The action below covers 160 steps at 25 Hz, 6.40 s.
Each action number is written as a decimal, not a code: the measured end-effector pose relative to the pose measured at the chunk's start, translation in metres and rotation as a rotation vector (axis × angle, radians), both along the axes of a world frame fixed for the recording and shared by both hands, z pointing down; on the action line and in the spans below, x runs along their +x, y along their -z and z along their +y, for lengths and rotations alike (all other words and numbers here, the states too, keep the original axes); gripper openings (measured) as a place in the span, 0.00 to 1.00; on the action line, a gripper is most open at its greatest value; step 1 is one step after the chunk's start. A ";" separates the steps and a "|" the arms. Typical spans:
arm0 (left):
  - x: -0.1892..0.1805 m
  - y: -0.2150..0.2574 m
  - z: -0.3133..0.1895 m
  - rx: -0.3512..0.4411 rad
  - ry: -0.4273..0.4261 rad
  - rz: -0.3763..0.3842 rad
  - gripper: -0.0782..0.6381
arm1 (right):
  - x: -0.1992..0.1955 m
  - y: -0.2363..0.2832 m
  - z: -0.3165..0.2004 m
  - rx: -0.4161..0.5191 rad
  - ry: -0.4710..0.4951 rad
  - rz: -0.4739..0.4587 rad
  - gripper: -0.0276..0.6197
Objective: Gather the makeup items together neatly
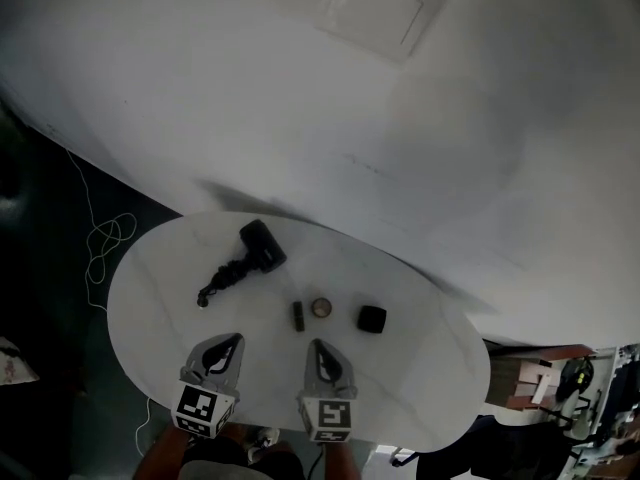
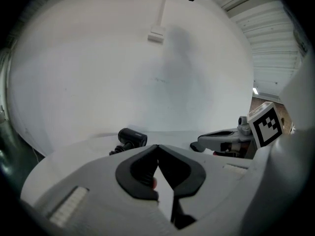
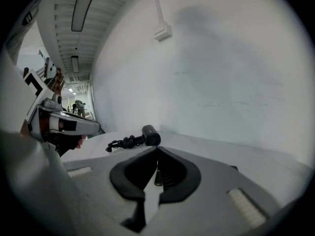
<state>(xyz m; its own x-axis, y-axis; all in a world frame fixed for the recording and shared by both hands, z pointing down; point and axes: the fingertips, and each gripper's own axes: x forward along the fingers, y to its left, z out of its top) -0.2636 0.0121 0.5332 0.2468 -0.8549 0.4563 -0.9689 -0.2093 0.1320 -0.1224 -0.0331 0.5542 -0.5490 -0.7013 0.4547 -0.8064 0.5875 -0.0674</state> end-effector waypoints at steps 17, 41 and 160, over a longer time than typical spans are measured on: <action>-0.017 -0.039 -0.007 -0.081 0.032 0.022 0.12 | -0.033 -0.088 -0.028 -0.195 0.025 0.084 0.34; -0.028 -0.056 -0.010 -0.115 0.020 0.022 0.12 | -0.039 -0.127 -0.033 -0.283 0.004 0.200 0.20; 0.161 0.126 -0.011 0.258 -0.266 -0.011 0.12 | 0.177 0.119 0.043 0.167 -0.333 0.044 0.15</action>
